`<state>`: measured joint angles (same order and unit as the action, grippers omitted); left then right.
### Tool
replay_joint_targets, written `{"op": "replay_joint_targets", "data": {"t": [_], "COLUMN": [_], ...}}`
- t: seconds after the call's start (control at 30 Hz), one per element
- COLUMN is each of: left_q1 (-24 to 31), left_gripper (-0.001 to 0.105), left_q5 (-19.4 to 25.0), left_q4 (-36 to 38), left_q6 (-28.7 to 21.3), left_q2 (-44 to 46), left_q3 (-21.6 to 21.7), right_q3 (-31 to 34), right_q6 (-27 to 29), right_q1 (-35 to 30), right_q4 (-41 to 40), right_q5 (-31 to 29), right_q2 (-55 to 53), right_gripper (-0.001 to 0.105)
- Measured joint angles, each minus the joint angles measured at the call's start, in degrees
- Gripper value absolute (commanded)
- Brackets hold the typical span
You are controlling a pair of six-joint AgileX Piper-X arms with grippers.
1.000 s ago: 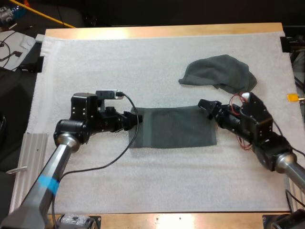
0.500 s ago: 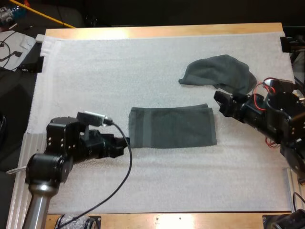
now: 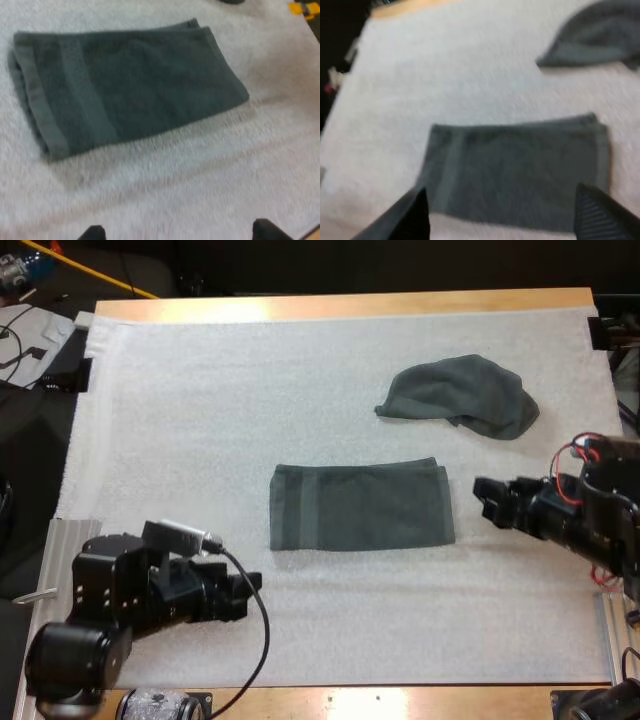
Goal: Pick towel from pile, fold and stack
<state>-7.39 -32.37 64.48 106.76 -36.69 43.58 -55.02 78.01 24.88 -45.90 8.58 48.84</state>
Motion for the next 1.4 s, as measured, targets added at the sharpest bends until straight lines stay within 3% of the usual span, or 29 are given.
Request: {"op": "replay_joint_targets", "data": {"t": [0.27, 0.43, 0.73, 1.23, 1.4], "left_q1": [0.00, 0.00, 0.00, 0.00, 0.00], "left_gripper": [0.058, 0.058, 0.058, 0.058, 0.058], "left_q5": [0.00, -0.39, -0.45, -3.39, -3.40], "left_q4": [5.58, 4.61, 5.29, 4.79, 4.79], "left_q6": [0.00, 0.26, 0.02, 0.37, 0.37], "left_q2": [5.19, 5.21, 5.21, 5.21, 5.21], "left_q3": [0.00, 0.00, 0.00, 0.00, 0.00], "right_q3": [0.01, 0.48, 0.03, 0.11, -0.07], "right_q6": [1.17, 2.60, 4.35, 9.08, 9.15], "right_q1": [0.00, -0.13, -1.09, -14.53, -14.99], "right_q4": [-9.63, -10.01, -6.29, 1.84, 2.75], "right_q5": [-1.68, -5.47, -4.79, 12.12, 14.00], "right_q2": [-1.30, 2.65, 10.34, 32.34, 33.95], "right_gripper": [0.060, 0.060, 0.060, 0.060, 0.060]}}
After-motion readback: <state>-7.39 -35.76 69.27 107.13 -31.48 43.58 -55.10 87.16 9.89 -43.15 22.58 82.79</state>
